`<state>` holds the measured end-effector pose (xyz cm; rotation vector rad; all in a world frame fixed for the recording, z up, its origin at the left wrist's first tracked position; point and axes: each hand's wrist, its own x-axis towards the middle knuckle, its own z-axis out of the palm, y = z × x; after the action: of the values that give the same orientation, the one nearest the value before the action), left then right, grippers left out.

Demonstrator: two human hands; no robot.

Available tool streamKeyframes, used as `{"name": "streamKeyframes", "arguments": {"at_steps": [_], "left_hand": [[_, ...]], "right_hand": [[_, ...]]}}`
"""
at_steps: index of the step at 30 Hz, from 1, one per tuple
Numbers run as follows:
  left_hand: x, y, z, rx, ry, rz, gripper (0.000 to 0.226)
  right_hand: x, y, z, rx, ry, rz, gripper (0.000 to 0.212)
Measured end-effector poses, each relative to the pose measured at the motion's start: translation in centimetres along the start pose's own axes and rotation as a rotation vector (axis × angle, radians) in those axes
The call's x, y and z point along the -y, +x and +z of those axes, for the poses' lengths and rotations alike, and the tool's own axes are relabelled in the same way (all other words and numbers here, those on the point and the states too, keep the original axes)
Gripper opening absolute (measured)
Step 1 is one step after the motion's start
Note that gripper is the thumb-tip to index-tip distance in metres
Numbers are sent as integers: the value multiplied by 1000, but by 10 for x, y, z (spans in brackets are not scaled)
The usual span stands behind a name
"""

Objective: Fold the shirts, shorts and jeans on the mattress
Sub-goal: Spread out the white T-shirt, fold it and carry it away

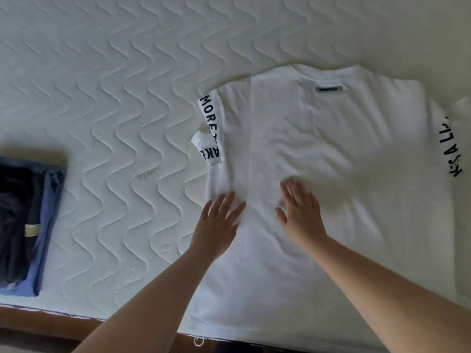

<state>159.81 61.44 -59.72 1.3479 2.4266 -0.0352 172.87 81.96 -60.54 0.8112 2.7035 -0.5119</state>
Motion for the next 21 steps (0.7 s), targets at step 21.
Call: {"name": "streamKeyframes", "arguments": {"at_steps": [21], "left_hand": [[11,129,13,-204,-22,-101,65]], "right_hand": [[53,244,-43,-219,-56,-66,61]]}}
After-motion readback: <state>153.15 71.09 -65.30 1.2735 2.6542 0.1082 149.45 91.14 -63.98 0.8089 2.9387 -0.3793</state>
